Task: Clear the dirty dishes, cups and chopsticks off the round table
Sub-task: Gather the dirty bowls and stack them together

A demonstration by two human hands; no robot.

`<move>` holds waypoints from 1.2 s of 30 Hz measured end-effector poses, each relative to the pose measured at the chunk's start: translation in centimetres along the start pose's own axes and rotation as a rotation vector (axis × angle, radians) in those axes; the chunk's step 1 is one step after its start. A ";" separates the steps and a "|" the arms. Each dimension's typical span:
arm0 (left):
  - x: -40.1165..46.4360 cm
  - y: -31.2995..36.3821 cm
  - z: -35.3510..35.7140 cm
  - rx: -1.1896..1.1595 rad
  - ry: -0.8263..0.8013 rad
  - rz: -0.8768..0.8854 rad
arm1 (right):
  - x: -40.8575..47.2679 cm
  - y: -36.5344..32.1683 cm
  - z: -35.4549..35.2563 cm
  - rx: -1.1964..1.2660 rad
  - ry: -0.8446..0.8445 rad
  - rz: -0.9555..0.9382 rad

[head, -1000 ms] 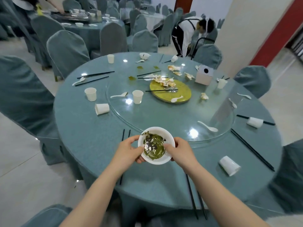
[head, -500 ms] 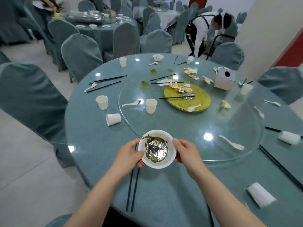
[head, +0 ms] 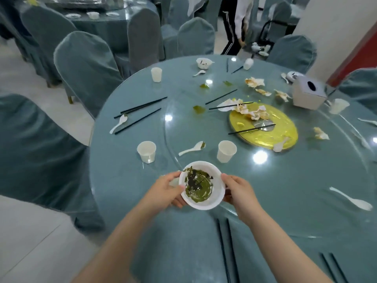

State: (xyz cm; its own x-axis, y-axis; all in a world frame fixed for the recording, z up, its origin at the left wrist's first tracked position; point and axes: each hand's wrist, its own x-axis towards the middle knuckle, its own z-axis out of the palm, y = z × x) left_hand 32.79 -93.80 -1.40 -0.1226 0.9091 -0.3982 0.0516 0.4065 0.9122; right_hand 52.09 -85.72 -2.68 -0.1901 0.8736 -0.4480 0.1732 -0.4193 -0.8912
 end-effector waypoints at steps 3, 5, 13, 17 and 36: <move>2.5 0.8 -4.1 0.026 -0.050 -0.015 | 1.2 -1.6 3.2 0.043 0.040 -0.015; 4.2 1.4 -5.8 0.043 -0.083 -0.015 | 1.4 -2.4 4.2 0.076 0.075 -0.028; 6.6 2.3 -7.2 0.055 -0.171 0.026 | 1.6 -5.0 4.5 0.070 0.161 -0.063; 5.5 3.1 -8.5 0.057 -0.114 0.015 | 1.8 -5.3 5.9 0.085 0.085 -0.081; -7.9 0.4 -35.0 -0.101 0.564 0.071 | 2.7 -12.2 37.3 -0.069 -0.518 -0.179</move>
State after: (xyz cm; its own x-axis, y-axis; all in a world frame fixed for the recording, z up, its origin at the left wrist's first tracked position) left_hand -0.92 -104.01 5.47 -0.6331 0.7332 -0.2482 -0.0130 0.3105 0.9505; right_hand 13.39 -87.45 4.33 -0.6701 0.6866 -0.2820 0.1538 -0.2432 -0.9577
